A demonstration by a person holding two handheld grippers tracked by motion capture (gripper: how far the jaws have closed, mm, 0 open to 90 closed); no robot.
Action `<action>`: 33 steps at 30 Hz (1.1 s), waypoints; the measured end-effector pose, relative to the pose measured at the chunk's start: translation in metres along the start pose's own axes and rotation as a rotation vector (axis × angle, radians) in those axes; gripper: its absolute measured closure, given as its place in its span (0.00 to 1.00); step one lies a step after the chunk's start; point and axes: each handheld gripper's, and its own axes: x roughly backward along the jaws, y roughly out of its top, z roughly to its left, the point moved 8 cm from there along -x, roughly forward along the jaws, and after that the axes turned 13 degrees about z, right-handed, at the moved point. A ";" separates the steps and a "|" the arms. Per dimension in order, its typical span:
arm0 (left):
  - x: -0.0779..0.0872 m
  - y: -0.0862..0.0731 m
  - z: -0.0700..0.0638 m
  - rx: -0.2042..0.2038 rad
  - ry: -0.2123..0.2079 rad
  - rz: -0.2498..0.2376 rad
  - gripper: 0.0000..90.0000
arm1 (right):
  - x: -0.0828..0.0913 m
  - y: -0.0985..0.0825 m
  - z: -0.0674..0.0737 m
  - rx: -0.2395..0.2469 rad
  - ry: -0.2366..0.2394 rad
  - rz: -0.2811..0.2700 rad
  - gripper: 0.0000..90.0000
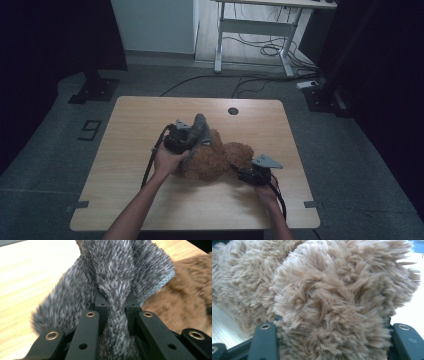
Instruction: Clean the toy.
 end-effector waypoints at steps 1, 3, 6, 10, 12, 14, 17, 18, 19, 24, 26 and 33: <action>-0.003 0.006 -0.008 -0.005 -0.006 -0.003 0.86 | 0.000 0.000 0.000 0.001 -0.002 -0.001 0.42; -0.007 0.014 -0.019 -0.016 -0.018 -0.001 0.86 | 0.000 0.000 0.000 0.006 -0.003 0.002 0.42; -0.014 0.022 -0.037 -0.031 -0.043 -0.005 0.86 | 0.001 -0.001 -0.001 0.016 -0.004 0.004 0.42; -0.024 0.024 -0.056 -0.078 -0.030 0.009 0.86 | 0.001 -0.001 -0.001 0.021 -0.002 0.008 0.42; -0.027 0.024 -0.057 -0.096 -0.009 0.013 0.86 | 0.001 -0.001 -0.001 0.021 -0.003 0.011 0.42; -0.027 0.023 -0.051 -0.076 -0.023 0.017 0.86 | 0.001 -0.001 -0.001 0.020 -0.002 0.009 0.42; -0.025 0.019 -0.034 -0.050 -0.016 0.022 0.86 | 0.001 0.000 0.000 0.015 0.001 0.005 0.42; -0.024 0.016 -0.023 -0.033 0.006 0.025 0.86 | 0.001 0.000 0.000 0.016 0.001 0.005 0.42; -0.023 0.015 -0.016 -0.020 0.024 0.026 0.86 | 0.001 0.000 0.001 0.016 0.000 0.005 0.42; -0.023 -0.005 0.026 0.070 0.061 0.062 0.87 | 0.001 0.001 0.000 0.013 0.003 0.003 0.42; -0.024 -0.015 0.038 0.092 0.065 0.058 0.87 | 0.001 0.001 0.001 0.012 0.004 0.002 0.42; -0.020 -0.031 0.053 0.135 0.033 0.044 0.87 | 0.000 0.001 0.001 0.009 0.007 -0.002 0.42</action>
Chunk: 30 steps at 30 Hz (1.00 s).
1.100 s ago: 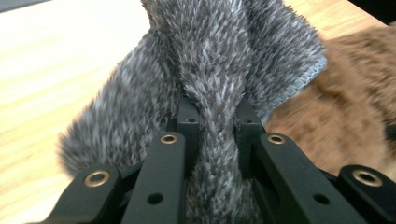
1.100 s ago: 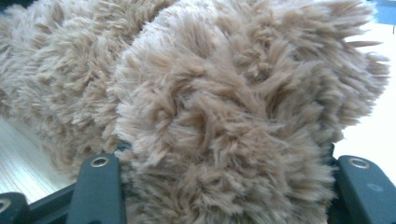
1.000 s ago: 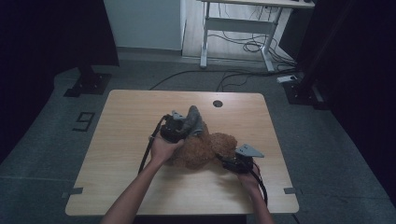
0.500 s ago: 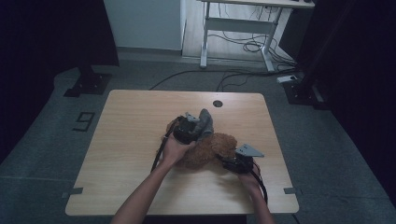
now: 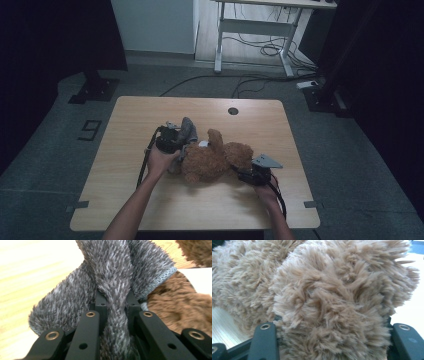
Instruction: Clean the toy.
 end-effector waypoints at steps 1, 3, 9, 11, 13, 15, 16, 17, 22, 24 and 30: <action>0.002 0.001 -0.001 -0.001 -0.003 -0.007 0.87 | 0.000 0.000 0.000 0.001 -0.001 0.001 0.42; 0.007 0.004 -0.008 -0.020 0.006 -0.011 0.87 | 0.000 -0.001 -0.001 -0.002 0.002 0.002 0.42; 0.015 0.020 -0.040 -0.101 0.019 -0.030 0.87 | 0.000 -0.001 -0.002 -0.002 -0.003 0.006 0.42; 0.015 0.024 -0.053 -0.122 0.012 -0.037 0.87 | 0.000 -0.001 -0.002 0.001 -0.008 0.005 0.42; 0.014 0.028 -0.069 -0.146 -0.001 -0.047 0.87 | 0.000 -0.001 -0.002 0.004 -0.014 0.007 0.42; 0.013 0.031 -0.083 -0.167 -0.005 -0.057 0.87 | 0.000 -0.001 -0.001 0.001 -0.020 0.010 0.43; 0.013 0.032 -0.090 -0.179 -0.003 -0.062 0.87 | 0.000 -0.001 -0.001 0.002 -0.024 0.014 0.43; 0.012 0.033 -0.096 -0.191 -0.007 -0.070 0.87 | -0.001 -0.001 -0.001 0.002 -0.032 0.013 0.43; 0.003 0.030 -0.128 -0.230 -0.028 -0.100 0.87 | -0.002 0.001 0.000 -0.014 -0.065 0.029 0.43; 0.004 0.029 -0.129 -0.255 0.000 -0.107 0.87 | -0.002 0.001 -0.001 -0.019 -0.064 0.032 0.43; 0.012 0.021 -0.100 -0.196 -0.026 -0.114 0.87 | -0.002 0.002 0.000 -0.026 -0.057 0.027 0.43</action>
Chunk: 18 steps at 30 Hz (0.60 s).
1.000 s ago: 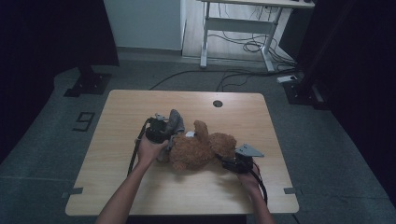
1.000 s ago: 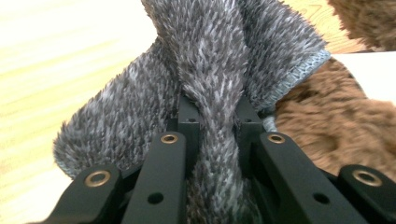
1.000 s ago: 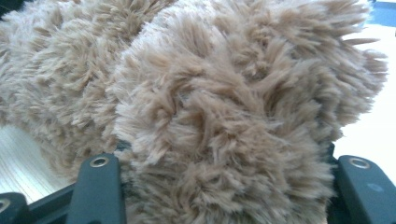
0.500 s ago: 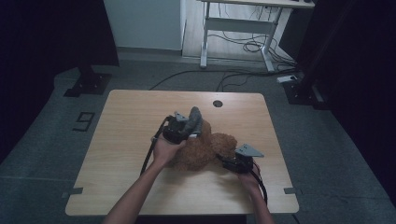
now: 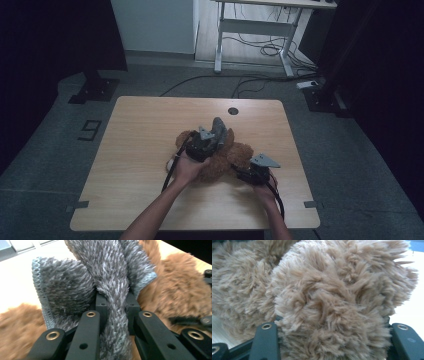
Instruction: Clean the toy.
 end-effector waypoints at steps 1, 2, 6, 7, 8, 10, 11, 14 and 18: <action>0.002 -0.002 0.004 0.006 0.001 0.000 0.87 | 0.000 0.000 0.000 -0.006 0.000 0.001 0.43; 0.005 -0.005 0.010 0.015 0.000 0.000 0.87 | 0.000 0.000 0.000 -0.007 0.000 0.001 0.43; 0.018 -0.019 0.036 0.051 0.027 0.012 0.87 | -0.001 0.000 0.000 -0.016 -0.003 -0.003 0.43; 0.020 -0.024 0.045 0.068 0.036 0.018 0.87 | -0.001 0.001 -0.001 -0.020 -0.004 -0.003 0.43; 0.021 -0.028 0.051 0.081 0.037 0.021 0.87 | -0.001 0.001 -0.001 -0.026 -0.005 -0.003 0.43; 0.021 -0.040 0.064 0.122 0.030 0.025 0.87 | -0.002 0.001 -0.001 -0.035 -0.007 -0.005 0.43; 0.021 -0.046 0.070 0.134 0.036 0.030 0.87 | -0.002 0.002 -0.001 -0.036 -0.010 -0.006 0.43; 0.018 -0.067 0.088 0.167 0.066 0.064 0.87 | -0.003 0.002 -0.002 -0.041 -0.012 -0.007 0.43; 0.009 -0.097 0.106 0.227 0.047 0.113 0.87 | -0.003 0.002 -0.002 -0.043 -0.011 -0.009 0.43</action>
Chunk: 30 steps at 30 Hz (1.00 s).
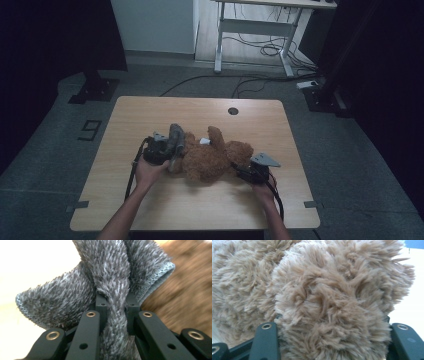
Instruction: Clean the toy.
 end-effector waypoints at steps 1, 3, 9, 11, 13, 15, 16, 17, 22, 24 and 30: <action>-0.003 -0.005 0.003 0.016 -0.013 0.006 0.87 | 0.000 0.000 0.000 0.000 0.002 0.000 0.43; -0.006 -0.011 0.007 0.050 -0.054 0.006 0.86 | 0.000 0.000 -0.001 -0.007 0.006 -0.002 0.43; -0.004 0.007 -0.011 0.049 -0.118 -0.032 0.87 | -0.001 0.001 -0.001 -0.020 0.009 -0.008 0.43; -0.006 0.020 -0.021 0.061 -0.161 -0.048 0.87 | -0.003 0.002 -0.002 -0.018 0.012 -0.009 0.43; -0.015 0.031 -0.029 0.065 -0.150 -0.047 0.87 | -0.004 0.003 -0.003 -0.030 0.012 -0.012 0.43; -0.020 0.039 -0.033 0.070 -0.145 -0.052 0.87 | -0.006 0.003 -0.004 -0.040 0.002 -0.017 0.43; -0.021 0.043 -0.034 0.068 -0.139 -0.053 0.87 | -0.006 0.004 -0.004 -0.045 -0.007 -0.018 0.43; -0.022 0.047 -0.034 0.069 -0.140 -0.054 0.87 | -0.007 0.004 -0.006 -0.046 -0.015 -0.020 0.43; -0.007 0.047 -0.026 0.093 -0.185 -0.097 0.87 | -0.007 0.005 -0.009 -0.045 -0.024 -0.015 0.43; 0.008 0.047 -0.026 0.094 -0.206 -0.140 0.87 | -0.006 0.004 -0.009 -0.044 -0.023 -0.013 0.43; 0.042 0.064 -0.057 0.020 -0.275 -0.215 0.87 | -0.006 0.004 -0.007 -0.043 -0.035 -0.016 0.43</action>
